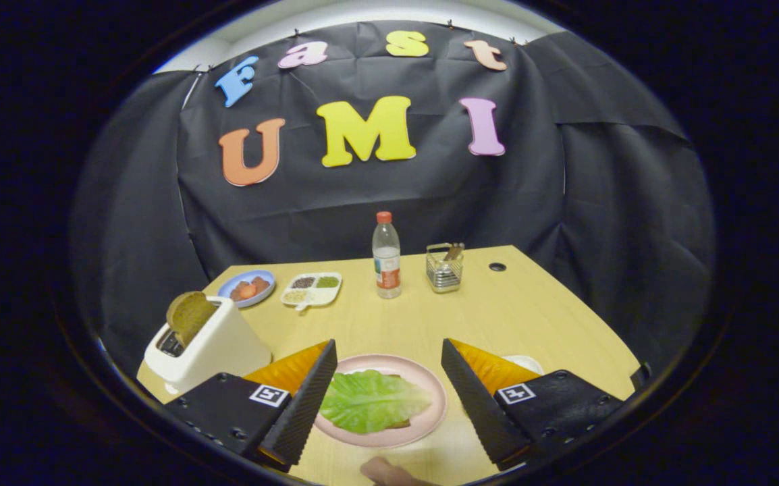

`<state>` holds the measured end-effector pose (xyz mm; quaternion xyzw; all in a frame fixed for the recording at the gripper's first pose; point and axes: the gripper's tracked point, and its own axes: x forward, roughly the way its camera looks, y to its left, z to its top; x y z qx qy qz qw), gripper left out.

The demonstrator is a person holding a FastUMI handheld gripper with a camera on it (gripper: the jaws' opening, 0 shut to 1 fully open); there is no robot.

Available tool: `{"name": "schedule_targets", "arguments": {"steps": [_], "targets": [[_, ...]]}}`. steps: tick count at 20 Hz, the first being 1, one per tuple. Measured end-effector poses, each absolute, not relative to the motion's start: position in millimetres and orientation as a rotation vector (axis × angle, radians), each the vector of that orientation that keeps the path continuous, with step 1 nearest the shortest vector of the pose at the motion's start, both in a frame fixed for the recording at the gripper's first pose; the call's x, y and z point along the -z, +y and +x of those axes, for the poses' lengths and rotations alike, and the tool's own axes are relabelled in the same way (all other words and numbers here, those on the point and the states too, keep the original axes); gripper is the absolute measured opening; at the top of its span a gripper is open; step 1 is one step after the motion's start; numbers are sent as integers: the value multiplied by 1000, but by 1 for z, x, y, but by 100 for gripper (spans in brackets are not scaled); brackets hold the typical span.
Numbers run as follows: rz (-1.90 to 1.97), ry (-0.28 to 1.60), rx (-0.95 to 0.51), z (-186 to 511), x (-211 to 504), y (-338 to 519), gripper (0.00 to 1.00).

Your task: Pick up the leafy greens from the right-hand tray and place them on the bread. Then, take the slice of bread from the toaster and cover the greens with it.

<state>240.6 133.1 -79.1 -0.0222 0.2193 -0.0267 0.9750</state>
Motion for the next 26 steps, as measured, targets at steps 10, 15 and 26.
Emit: {"name": "schedule_targets", "arguments": {"steps": [10,15,26], "targets": [[9,482,-142,251,63,282,96],[-48,512,-214,265,84,352,96],[-122,631,-204,296,129,396,84]]}}
